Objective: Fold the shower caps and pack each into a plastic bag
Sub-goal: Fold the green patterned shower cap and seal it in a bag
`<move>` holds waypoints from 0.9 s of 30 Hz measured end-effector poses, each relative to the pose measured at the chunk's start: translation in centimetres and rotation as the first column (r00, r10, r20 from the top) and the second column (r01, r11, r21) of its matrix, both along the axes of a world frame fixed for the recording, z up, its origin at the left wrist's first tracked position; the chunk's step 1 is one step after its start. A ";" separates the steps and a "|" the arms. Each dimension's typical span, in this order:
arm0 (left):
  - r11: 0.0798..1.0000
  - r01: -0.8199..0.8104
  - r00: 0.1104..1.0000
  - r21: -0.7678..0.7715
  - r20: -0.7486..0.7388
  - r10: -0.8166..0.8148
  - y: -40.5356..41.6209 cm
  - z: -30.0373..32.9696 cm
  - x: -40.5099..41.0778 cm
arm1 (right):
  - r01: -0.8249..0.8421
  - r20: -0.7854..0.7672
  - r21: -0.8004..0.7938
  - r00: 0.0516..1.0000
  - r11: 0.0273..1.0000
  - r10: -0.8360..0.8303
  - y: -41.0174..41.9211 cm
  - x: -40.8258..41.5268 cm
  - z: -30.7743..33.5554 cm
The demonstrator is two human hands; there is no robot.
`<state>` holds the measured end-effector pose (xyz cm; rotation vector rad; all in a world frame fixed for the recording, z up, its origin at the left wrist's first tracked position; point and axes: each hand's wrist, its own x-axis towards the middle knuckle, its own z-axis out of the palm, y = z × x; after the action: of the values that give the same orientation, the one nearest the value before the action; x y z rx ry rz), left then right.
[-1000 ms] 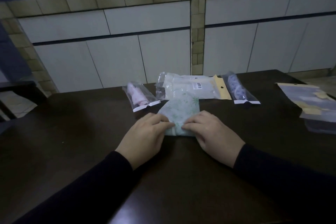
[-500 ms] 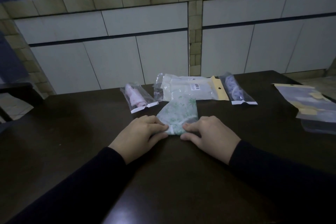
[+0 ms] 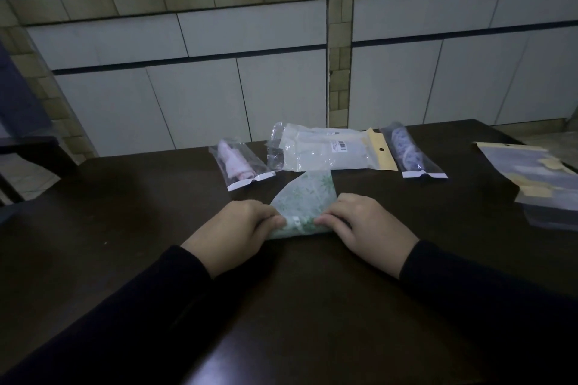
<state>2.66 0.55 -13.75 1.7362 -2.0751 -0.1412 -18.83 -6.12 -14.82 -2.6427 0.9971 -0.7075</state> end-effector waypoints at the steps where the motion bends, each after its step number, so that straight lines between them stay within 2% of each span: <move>1: 1.000 -0.020 1.000 0.013 -0.018 0.020 0.0 0.0 -0.1 | 0.016 0.004 -0.004 1.000 1.000 -0.016 -0.1 0.2 0.0; 7: 0.990 -0.126 0.992 -0.060 -0.005 0.126 -0.4 -0.4 -0.7 | 0.059 -0.009 -0.020 0.998 0.998 -0.059 -0.4 0.8 0.0; 9: 0.976 -0.060 0.991 -0.211 0.107 0.084 -0.4 -0.7 -0.9 | 0.056 -0.003 -0.075 0.998 0.996 -0.056 -0.5 0.8 -0.1; 11: 0.954 0.044 0.976 -0.298 0.217 0.022 -0.2 -0.9 -1.2 | 0.048 0.025 -0.125 0.999 0.991 -0.046 -0.4 0.7 0.0; 13: 0.956 0.092 0.967 -0.280 0.256 -0.018 -0.1 -1.1 -1.4 | 0.011 0.030 -0.188 1.000 0.982 -0.005 -0.3 0.5 0.1; 15: 0.966 0.084 0.976 -0.244 0.217 -0.030 0.2 -1.1 -1.5 | -0.038 0.013 -0.233 0.999 0.972 0.042 -0.5 0.4 -0.1; 20: 0.975 0.053 0.969 -0.214 0.247 0.002 0.2 -1.3 -1.6 | -0.052 -0.017 -0.231 0.999 0.971 0.050 -0.8 0.2 -0.2; 24: 0.988 0.028 0.973 -0.153 0.232 0.008 -0.5 -1.4 -1.2 | -0.026 -0.071 -0.120 0.997 0.992 0.017 -0.2 0.0 -0.1; 27: 0.996 -0.018 0.967 -0.092 0.252 0.041 -0.8 -1.3 -0.9 | 0.000 -0.138 -0.099 0.990 0.995 -0.014 0.0 0.0 -0.4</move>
<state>1.72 -0.26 -15.06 1.8096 -2.1930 0.1897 -18.83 -6.12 -15.23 -2.8085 1.0328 -0.5967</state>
